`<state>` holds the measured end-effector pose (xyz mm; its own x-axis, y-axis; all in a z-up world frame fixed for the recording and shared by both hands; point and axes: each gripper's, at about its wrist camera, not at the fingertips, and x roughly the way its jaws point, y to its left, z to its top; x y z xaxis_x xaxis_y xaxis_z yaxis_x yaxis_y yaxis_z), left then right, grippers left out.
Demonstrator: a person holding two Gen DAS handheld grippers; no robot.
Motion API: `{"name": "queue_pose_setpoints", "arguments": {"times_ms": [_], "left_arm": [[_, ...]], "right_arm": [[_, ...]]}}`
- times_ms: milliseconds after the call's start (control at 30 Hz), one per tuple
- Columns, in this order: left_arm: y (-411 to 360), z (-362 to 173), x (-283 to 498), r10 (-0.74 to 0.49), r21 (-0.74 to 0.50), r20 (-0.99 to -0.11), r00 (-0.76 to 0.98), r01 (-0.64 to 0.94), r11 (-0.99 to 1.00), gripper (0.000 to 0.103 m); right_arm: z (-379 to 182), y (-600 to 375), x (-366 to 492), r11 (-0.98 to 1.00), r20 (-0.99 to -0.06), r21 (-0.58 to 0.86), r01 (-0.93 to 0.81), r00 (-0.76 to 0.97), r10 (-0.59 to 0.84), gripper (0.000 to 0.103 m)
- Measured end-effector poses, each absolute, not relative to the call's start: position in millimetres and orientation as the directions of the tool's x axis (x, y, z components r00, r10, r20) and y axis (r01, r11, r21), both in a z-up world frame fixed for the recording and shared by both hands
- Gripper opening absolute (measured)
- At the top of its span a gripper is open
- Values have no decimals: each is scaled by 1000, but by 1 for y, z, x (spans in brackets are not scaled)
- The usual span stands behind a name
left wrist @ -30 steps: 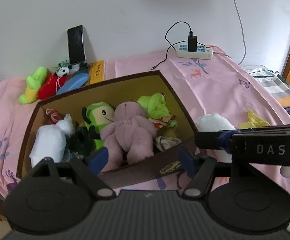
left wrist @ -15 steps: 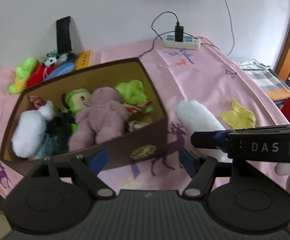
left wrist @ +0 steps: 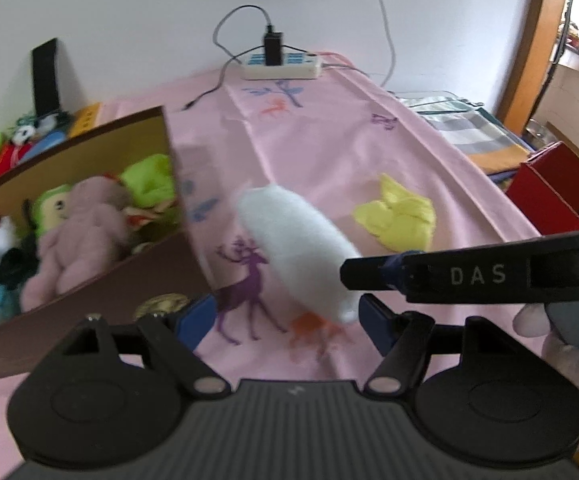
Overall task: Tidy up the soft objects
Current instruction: 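Move both grippers past the white pillow to the yellow cloth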
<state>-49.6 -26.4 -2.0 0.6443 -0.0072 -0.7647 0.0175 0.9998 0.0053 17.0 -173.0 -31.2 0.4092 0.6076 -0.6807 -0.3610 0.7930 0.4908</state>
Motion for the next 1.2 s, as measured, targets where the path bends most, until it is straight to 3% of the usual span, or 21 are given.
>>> {"name": "queue_pose_setpoints", "arguments": {"times_ms": [533, 833, 1000, 1200], "left_arm": [[-85, -19, 2, -182, -70, -702, 689, 187, 980, 73], [-101, -53, 44, -211, -74, -723, 658, 231, 970, 72], [-102, -68, 60, -225, -90, -739, 635, 237, 967, 67], [-99, -79, 70, -246, -127, -759, 603, 233, 964, 51]], "right_arm": [[-49, -246, 62, 848, -693, 484, -216, 497, 522, 18], [-69, -262, 92, 841, -701, 517, -162, 484, 524, 18], [-79, -256, 104, 819, -696, 551, -162, 453, 558, 19], [-86, -253, 113, 792, -687, 595, -139, 424, 590, 20]]}}
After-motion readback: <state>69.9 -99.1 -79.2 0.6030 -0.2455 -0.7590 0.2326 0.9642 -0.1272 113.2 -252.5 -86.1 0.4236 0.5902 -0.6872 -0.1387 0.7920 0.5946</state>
